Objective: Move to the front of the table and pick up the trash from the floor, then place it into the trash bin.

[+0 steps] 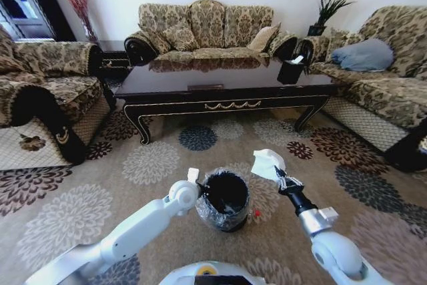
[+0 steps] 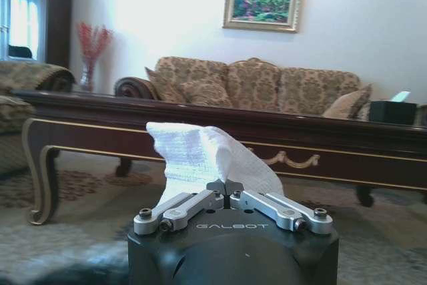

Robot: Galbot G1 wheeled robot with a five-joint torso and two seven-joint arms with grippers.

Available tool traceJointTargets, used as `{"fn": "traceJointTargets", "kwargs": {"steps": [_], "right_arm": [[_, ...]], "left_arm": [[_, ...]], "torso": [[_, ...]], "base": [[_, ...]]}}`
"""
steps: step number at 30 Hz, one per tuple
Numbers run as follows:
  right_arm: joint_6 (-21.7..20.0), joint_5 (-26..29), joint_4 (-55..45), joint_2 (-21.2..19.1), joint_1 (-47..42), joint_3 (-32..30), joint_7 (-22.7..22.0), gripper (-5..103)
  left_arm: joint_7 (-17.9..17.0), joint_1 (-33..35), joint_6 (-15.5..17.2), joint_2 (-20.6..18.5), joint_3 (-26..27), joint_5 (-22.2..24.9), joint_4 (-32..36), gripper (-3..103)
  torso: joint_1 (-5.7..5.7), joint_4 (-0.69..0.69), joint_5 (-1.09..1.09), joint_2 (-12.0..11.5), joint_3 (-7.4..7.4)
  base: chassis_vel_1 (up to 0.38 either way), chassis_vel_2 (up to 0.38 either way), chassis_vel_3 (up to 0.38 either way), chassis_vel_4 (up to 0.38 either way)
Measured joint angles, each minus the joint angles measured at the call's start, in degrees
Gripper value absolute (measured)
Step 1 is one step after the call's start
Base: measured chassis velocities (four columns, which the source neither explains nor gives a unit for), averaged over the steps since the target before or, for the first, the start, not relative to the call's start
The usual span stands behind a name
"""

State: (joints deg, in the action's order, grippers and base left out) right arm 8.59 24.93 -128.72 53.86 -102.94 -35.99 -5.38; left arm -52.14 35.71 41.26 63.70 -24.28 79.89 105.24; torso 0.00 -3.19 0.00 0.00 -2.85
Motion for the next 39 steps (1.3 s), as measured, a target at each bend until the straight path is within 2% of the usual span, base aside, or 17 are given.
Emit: {"fn": "traceJointTargets", "kwargs": {"steps": [4, 9, 20, 23, 25, 26, 27, 30, 31, 33, 35, 39], "right_arm": [[-0.1, -4.9, -4.3, 2.4, -3.9, 2.9, 0.0, 0], [0.7, -9.8, -3.8, 4.3, -5.4, 5.0, 0.4, 0], [1.2, -13.1, -0.7, 5.0, -5.5, 6.2, 1.8, 0], [1.2, -13.7, -0.5, 5.2, -6.2, 6.4, 3.0, 10], [1.2, -14.2, -0.6, 5.2, -6.4, 6.5, 3.2, 10], [1.2, -14.9, -0.6, 5.1, -6.6, 6.6, 3.4, 21], [1.3, -15.2, -0.5, 5.1, -6.7, 6.7, 3.5, 21], [1.4, -15.6, -0.3, 5.0, -7.1, 6.7, 3.6, 37], [1.4, -15.6, -0.3, 5.0, -7.1, 6.7, 3.6, 37], [1.5, -15.9, -0.3, 5.0, -7.3, 6.7, 3.7, 48], [1.5, -16.0, -0.3, 4.9, -7.4, 6.7, 3.7, 48], [1.8, -14.9, -0.3, 4.3, -7.6, 6.5, 4.2, 70]], "left_arm": [[-1.1, -1.8, 0.0, 1.7, -1.8, 0.9, -0.5, 2], [-1.9, -2.7, 0.0, 2.6, -3.0, 1.5, -0.4, 2], [-2.8, -3.2, 0.2, 3.5, -3.6, 2.3, 0.4, 2], [-3.0, -3.3, 0.2, 3.3, -3.6, 2.7, 0.8, 2], [-3.1, -3.3, 0.2, 3.3, -3.6, 2.7, 0.8, 2], [-3.1, -3.1, 0.2, 3.4, -3.6, 2.7, 0.8, 2], [-3.1, -3.0, 0.2, 3.5, -3.6, 2.7, 0.8, 2], [-3.2, -2.8, 0.2, 3.9, -3.5, 2.6, 0.8, 2], [-3.2, -2.8, 0.2, 3.9, -3.5, 2.6, 0.8, 2], [-3.3, -2.7, 0.2, 4.2, -3.5, 2.6, 0.8, 2], [-3.3, -2.6, 0.2, 4.2, -3.5, 2.5, 0.8, 2], [-3.3, -2.4, 0.2, 4.1, -3.4, 2.3, 0.8, 2]], "torso": [[0.0, 0.0, 0.0, 0.0, 0.0], [0.0, 0.0, 0.01, 0.0, 0.0], [0.0, 0.01, 0.01, 0.0, -0.01], [0.0, 0.01, 0.0, 0.0, -0.01], [0.0, 0.01, 0.0, 0.0, -0.01], [0.0, 0.01, 0.0, 0.0, -0.01], [0.0, 0.01, 0.0, 0.0, -0.01], [0.0, 0.01, 0.0, 0.0, -0.01], [0.0, 0.01, 0.0, 0.0, -0.01], [0.0, 0.0, 0.0, 0.0, -0.01], [0.0, 0.0, 0.0, 0.0, -0.01], [0.0, 0.01, 0.0, 0.0, -0.01]], "base": [[0.0, 0.0, 0.0, 0.0], [0.0, 0.0, 0.0, 0.0], [0.0, 0.0, 0.0, 0.0], [0.0, 0.0, 0.0, 0.0], [0.0, 0.0, 0.0, 0.0], [0.0, 0.0, 0.0, 0.0], [0.0, 0.0, 0.0, 0.0], [0.0, 0.0, 0.0, 0.0], [0.0, 0.0, 0.0, 0.0], [0.0, 0.0, 0.0, 0.0], [0.0, 0.0, 0.0, 0.0], [0.0, 0.0, 0.0, 0.0]]}}
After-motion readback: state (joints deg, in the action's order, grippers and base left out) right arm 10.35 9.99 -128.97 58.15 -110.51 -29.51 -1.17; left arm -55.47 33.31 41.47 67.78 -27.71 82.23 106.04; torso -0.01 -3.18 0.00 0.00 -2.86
